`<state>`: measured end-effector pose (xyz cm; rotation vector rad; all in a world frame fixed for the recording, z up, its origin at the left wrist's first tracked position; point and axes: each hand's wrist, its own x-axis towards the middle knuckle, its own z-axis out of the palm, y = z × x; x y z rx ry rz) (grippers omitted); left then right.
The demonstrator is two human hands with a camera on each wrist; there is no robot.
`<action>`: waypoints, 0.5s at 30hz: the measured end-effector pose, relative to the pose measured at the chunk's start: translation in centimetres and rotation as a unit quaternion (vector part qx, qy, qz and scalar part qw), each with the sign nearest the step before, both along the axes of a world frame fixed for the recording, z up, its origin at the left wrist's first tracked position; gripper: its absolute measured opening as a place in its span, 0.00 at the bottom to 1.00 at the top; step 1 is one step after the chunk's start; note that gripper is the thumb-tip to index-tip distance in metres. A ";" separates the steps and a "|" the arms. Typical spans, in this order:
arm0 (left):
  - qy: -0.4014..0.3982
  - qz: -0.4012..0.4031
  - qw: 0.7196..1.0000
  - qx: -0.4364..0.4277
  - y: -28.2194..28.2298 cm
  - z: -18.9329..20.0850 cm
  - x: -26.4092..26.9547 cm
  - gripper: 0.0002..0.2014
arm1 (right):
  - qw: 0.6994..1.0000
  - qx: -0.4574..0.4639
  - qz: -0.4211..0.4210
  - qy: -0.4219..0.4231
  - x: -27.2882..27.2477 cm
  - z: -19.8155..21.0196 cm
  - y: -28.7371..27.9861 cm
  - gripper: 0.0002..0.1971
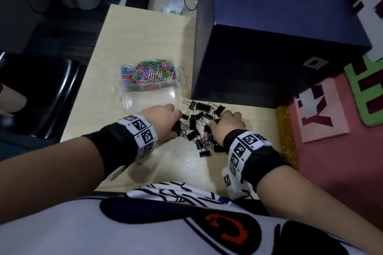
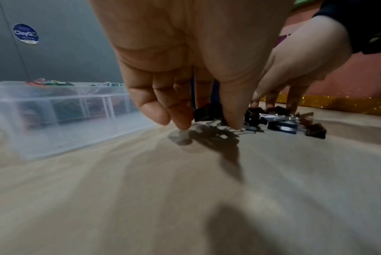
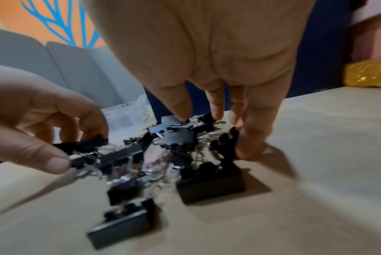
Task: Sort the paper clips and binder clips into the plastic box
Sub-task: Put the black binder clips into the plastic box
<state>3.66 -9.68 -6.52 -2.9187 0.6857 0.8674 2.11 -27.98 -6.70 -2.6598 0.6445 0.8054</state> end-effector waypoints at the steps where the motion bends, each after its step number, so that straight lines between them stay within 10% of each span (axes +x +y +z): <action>1: -0.003 0.004 1.000 -0.002 0.2 0.2 0.1 0.23 | 1.000 0.008 0.019 0.004 -0.1 0.0 0.4 0.33; 4: -0.007 0.019 1.000 -0.021 0.7 0.6 0.5 0.17 | 0.997 0.006 0.076 -0.005 -0.6 -0.2 1.5 0.42; 15: 0.014 0.010 1.000 0.010 2.5 0.4 -0.6 0.21 | 0.986 0.040 0.149 -0.059 -0.5 -0.3 2.3 0.14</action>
